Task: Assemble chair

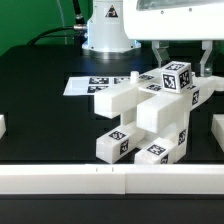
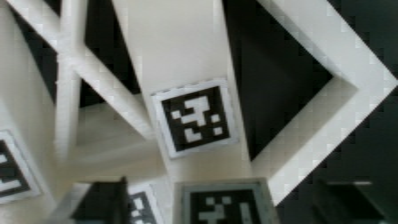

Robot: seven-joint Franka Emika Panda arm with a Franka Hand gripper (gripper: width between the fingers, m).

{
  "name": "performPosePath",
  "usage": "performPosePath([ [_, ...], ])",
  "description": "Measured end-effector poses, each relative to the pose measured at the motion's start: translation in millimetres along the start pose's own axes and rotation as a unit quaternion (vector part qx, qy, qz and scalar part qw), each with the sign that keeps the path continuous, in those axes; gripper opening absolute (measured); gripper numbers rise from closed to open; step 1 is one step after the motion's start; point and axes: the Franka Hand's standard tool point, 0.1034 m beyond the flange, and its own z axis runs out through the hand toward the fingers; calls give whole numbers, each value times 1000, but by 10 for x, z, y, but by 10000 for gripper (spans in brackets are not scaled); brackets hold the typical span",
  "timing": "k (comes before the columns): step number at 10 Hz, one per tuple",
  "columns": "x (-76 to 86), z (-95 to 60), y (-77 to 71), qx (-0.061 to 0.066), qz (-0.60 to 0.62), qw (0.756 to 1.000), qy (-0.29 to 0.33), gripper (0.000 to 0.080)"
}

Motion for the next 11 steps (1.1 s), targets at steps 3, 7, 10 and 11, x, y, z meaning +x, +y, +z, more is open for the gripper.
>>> performPosePath([
  [3, 56, -38, -31, -3, -118, 993, 5, 642],
  [7, 65, -37, -24, -6, -245, 969, 5, 649],
  [10, 105, -10, 7, -15, -395, 918, 6, 649],
  [11, 121, -6, 21, -18, -444, 896, 6, 649],
])
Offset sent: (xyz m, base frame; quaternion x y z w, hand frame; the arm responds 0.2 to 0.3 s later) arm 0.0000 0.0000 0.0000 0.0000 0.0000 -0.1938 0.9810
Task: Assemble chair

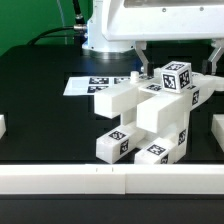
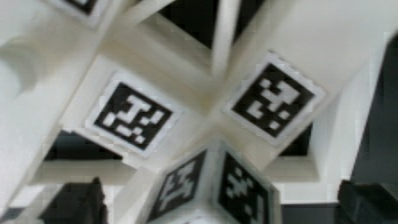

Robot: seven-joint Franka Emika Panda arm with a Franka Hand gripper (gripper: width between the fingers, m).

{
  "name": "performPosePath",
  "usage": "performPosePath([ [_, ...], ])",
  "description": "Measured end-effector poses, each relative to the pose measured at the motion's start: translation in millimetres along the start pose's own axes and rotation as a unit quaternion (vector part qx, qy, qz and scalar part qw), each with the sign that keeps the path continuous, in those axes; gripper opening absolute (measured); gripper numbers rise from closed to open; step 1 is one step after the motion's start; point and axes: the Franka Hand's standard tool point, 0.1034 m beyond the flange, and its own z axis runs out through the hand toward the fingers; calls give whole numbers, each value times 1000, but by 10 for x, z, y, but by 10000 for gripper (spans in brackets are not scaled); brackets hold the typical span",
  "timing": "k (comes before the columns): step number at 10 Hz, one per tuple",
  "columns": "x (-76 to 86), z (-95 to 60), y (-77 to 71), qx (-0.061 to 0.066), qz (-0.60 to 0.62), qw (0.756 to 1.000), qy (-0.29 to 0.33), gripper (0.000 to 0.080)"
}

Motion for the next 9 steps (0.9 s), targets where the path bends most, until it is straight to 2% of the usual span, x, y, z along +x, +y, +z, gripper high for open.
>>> performPosePath([
  [5, -1, 4, 34, -16, -163, 987, -4, 649],
  [6, -1, 4, 35, -17, -165, 986, -5, 649],
  [7, -2, 5, 38, -17, -165, 986, -5, 562],
  [8, -2, 5, 40, -17, -163, 987, -5, 427],
  [9, 6, -4, 44, -17, -162, 987, -3, 427],
])
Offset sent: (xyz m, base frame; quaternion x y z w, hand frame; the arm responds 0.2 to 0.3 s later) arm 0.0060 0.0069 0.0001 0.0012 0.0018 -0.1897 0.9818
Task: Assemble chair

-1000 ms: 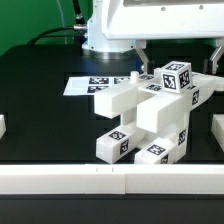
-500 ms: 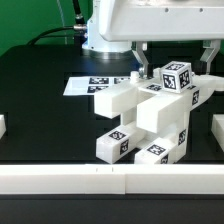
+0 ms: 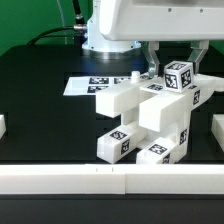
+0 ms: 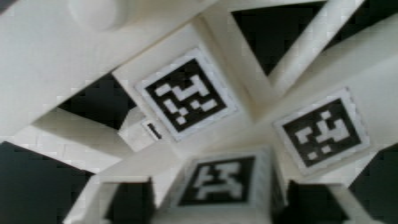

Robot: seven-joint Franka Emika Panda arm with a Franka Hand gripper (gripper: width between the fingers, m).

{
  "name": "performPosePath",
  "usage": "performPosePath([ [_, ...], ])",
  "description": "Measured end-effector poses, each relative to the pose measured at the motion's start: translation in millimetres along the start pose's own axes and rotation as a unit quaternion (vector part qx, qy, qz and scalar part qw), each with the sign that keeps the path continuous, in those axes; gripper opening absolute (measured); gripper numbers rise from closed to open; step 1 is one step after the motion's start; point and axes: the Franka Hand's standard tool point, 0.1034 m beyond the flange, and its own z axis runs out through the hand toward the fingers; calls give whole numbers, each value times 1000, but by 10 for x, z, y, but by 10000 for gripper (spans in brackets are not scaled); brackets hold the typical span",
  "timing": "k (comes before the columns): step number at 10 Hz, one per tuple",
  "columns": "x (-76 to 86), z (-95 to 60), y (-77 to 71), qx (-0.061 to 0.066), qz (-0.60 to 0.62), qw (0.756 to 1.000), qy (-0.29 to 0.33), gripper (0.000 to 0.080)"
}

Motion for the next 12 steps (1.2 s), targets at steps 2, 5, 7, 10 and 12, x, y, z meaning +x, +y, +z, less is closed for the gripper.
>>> performPosePath([
  [2, 6, -11, -1, 0, 0, 1000, 1, 302],
  [5, 6, -11, -1, 0, 19, 1000, 1, 302],
  [7, 8, -10, -12, 2, 92, 996, 1, 301],
  [10, 5, 0, -21, 3, 228, 974, 0, 301],
  [12, 9, 4, -42, 3, 303, 953, 0, 301],
])
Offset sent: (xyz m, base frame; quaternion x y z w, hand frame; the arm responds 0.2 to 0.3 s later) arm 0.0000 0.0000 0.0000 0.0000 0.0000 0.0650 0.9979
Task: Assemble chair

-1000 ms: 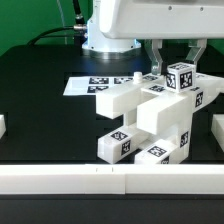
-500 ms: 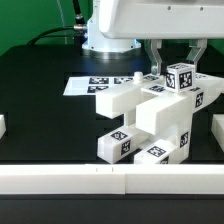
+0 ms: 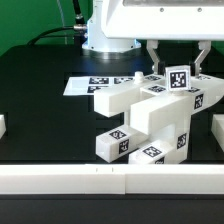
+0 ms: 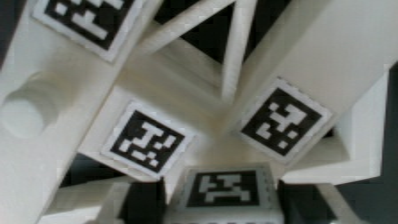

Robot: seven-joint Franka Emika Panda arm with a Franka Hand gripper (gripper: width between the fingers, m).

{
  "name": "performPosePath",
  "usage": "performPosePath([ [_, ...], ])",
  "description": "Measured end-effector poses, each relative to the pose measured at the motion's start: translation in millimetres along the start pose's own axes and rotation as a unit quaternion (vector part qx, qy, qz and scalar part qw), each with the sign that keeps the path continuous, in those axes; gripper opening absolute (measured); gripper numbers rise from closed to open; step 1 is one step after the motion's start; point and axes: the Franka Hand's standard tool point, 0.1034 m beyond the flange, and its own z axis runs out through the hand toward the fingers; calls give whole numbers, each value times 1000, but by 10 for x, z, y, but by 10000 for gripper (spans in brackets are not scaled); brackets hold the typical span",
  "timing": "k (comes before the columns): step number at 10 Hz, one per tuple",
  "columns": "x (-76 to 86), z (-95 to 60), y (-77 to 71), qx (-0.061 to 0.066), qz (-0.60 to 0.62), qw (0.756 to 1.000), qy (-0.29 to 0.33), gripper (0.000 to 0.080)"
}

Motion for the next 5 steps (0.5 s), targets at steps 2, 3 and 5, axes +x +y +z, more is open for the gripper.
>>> performPosePath([
  [2, 1, 2, -7, 8, 133, 991, -3, 300],
  [3, 3, 0, -8, 8, 153, 988, -3, 300],
  [5, 3, 2, -6, 5, 134, 991, -2, 321],
])
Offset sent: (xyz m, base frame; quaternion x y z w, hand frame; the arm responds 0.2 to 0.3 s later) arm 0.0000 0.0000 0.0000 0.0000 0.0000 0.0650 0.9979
